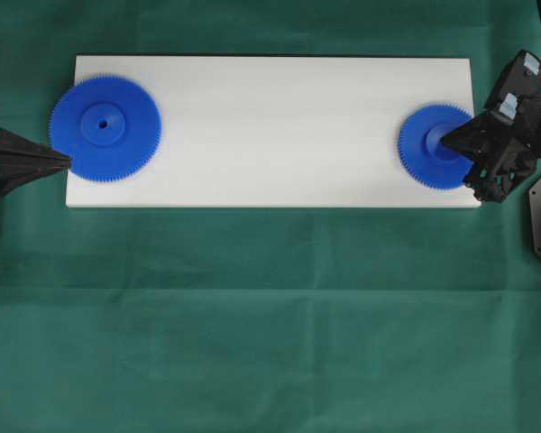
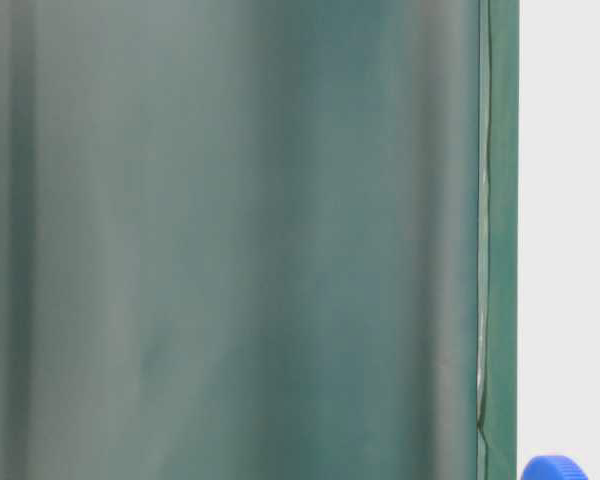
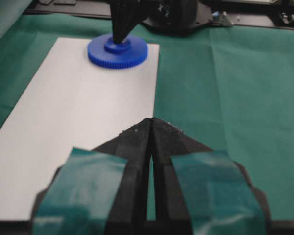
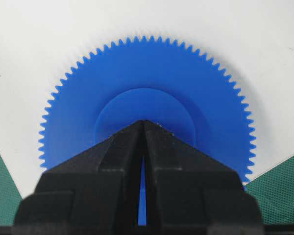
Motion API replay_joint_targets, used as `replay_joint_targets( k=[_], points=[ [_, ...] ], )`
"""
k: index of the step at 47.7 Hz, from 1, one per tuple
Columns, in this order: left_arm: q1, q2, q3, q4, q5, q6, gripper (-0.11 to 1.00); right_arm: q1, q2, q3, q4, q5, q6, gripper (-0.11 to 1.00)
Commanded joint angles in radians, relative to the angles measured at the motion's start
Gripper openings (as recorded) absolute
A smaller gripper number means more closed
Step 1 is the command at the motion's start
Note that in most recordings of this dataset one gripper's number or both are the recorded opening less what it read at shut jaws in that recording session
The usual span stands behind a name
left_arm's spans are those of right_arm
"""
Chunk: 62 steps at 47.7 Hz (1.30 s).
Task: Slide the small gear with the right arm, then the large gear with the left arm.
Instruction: 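Lift the right gripper off the small gear and hold beside it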
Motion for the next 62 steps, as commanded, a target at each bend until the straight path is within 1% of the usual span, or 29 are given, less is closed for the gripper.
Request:
replay_joint_targets(
  k=[1,7,12,24,29,37,47,62],
  points=[
    [0.000,0.009,-0.011,-0.002,-0.006,0.002,0.00,-0.003,0.002,-0.011,-0.003,-0.003,-0.002,0.50],
    [0.000,0.009,-0.012,-0.002,-0.006,0.002,0.00,-0.003,-0.005,-0.018,-0.009,-0.003,-0.003,0.50],
    [0.000,0.009,-0.011,-0.002,-0.008,0.002,0.00,-0.003,-0.020,-0.032,-0.025,-0.003,-0.003,0.50],
    [-0.002,0.009,-0.014,-0.002,-0.006,0.000,0.00,-0.003,-0.109,-0.094,-0.081,0.017,-0.003,0.50],
    [0.000,0.011,-0.015,-0.002,-0.006,0.000,0.00,-0.003,-0.153,-0.109,-0.097,0.035,-0.003,0.50],
    [-0.002,0.011,-0.017,-0.002,-0.008,0.000,0.00,0.002,-0.241,-0.118,-0.101,0.044,-0.003,0.50],
    [-0.002,0.011,-0.017,-0.002,-0.005,0.000,0.00,0.006,-0.331,-0.097,-0.104,0.057,-0.003,0.50],
    [0.005,0.009,-0.029,-0.002,0.008,0.003,0.00,0.006,-0.350,-0.074,-0.104,0.054,-0.003,0.50]
  ],
)
